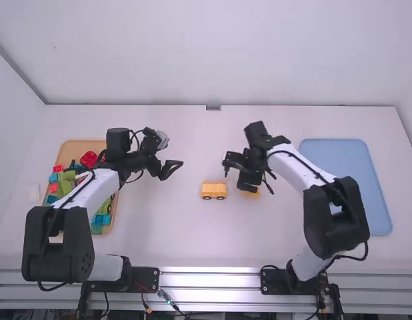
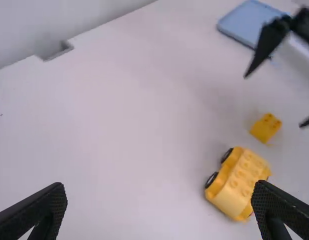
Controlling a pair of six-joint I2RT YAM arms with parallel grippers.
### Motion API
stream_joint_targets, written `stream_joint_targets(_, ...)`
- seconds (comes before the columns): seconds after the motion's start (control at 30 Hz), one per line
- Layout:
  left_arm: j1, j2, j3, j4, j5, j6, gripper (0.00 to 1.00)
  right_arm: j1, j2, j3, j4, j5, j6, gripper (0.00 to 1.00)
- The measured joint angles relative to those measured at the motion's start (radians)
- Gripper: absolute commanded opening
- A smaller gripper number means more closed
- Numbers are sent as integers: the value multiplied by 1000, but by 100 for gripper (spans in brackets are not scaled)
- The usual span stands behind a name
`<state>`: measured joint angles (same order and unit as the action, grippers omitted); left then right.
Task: Assemble lego blocks to make yellow taxi
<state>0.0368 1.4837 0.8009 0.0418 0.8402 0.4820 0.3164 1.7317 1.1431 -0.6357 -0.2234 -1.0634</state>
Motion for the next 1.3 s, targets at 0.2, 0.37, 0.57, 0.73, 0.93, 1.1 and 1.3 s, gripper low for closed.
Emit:
stream_joint_targets(0.2, 0, 41, -14, 129, 65, 116, 99, -188, -39, -223, 261, -264, -51, 99)
stream_joint_targets(0.37, 0, 53, -58, 158, 115, 142, 99, -282, -39, -398, 402, -439, -116, 99)
stream_joint_targets(0.57, -6, 53, -82, 181, 222, 239, 99, -378, -36, -487, 520, -593, -194, 100)
stream_joint_targets(0.73, -29, 53, -114, 206, 270, 302, 99, -417, 37, -489, 547, -664, -237, 100)
stream_joint_targets(0.93, -34, 53, -119, 224, 288, 323, 99, -420, 156, -455, 545, -709, -290, 93)
stream_joint_targets(1.1, -34, 53, -120, 225, 294, 324, 99, -420, 210, -422, 547, -723, -313, 64)
stream_joint_targets(1.3, -34, 53, -121, 225, 294, 324, 99, -417, 217, -420, 547, -724, -319, 55)
